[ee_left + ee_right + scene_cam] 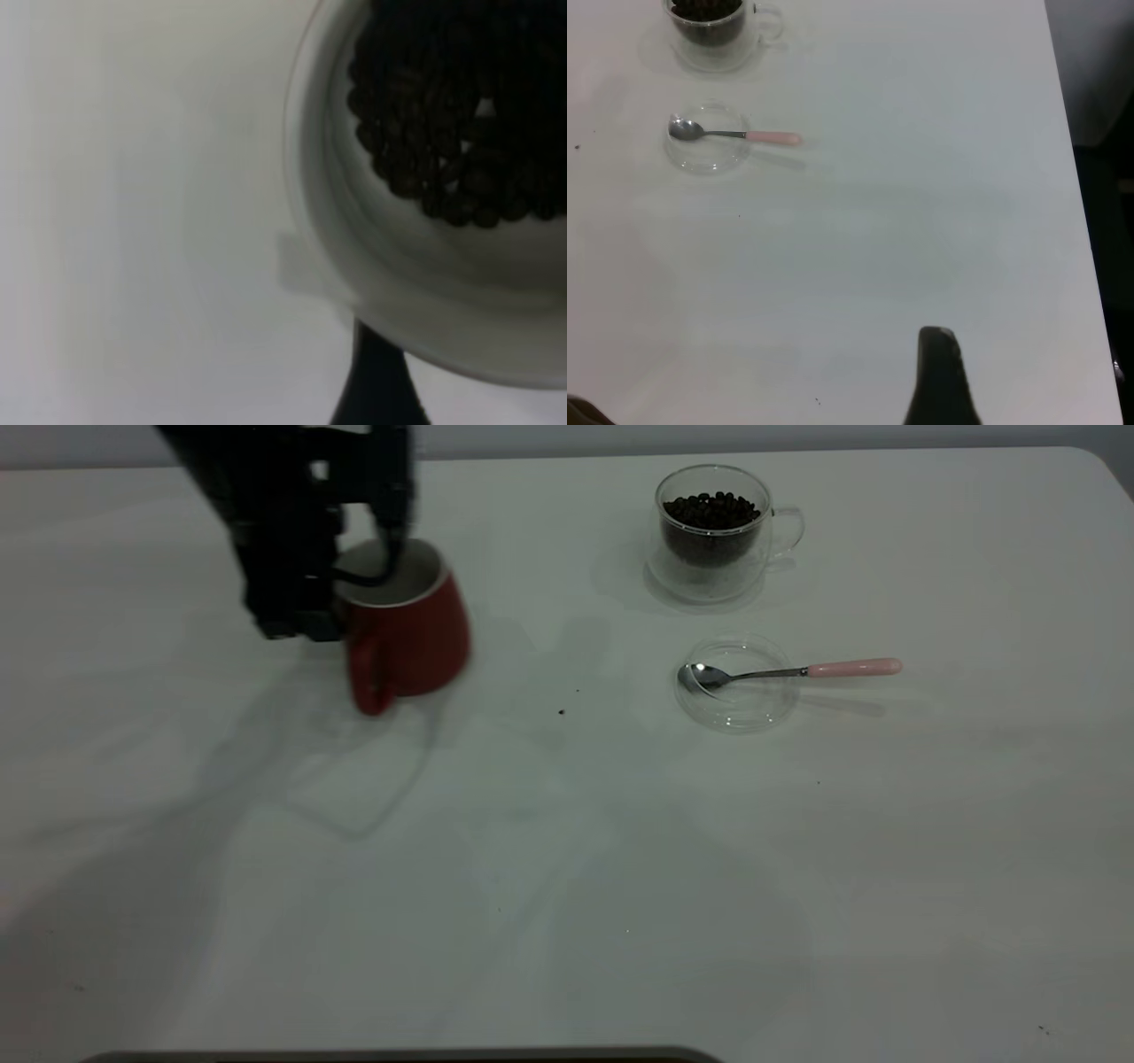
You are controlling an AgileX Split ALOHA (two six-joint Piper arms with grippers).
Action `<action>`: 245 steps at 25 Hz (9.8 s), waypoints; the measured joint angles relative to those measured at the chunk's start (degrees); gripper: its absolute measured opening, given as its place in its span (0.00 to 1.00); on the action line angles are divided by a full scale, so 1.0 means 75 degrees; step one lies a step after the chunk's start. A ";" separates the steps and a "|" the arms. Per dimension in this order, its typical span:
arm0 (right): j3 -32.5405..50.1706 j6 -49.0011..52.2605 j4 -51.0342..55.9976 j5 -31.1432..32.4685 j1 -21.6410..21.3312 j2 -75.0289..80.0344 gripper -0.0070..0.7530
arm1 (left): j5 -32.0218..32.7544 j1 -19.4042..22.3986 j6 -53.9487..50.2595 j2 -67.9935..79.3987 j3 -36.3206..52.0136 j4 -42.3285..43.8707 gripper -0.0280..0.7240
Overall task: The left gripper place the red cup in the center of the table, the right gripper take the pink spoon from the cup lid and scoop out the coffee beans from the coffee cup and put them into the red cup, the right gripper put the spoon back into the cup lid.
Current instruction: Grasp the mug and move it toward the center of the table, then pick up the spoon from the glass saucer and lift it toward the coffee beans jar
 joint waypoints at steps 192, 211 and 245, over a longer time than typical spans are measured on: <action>-0.4389 -0.2080 0.4509 -0.1960 -0.0108 1.1521 0.88 | 0.6429 0.2009 -0.7964 -1.7843 0.7061 -0.1181 0.82; -0.3784 -0.6086 0.8847 -0.2827 -0.1369 1.5497 0.91 | 0.6429 0.2009 -0.7951 -1.7846 0.7061 -0.1181 0.82; -0.4239 -1.0212 1.3518 -0.2446 -0.0900 1.8459 0.90 | 0.6429 0.2009 -0.7966 -1.7846 0.7061 -0.1181 0.82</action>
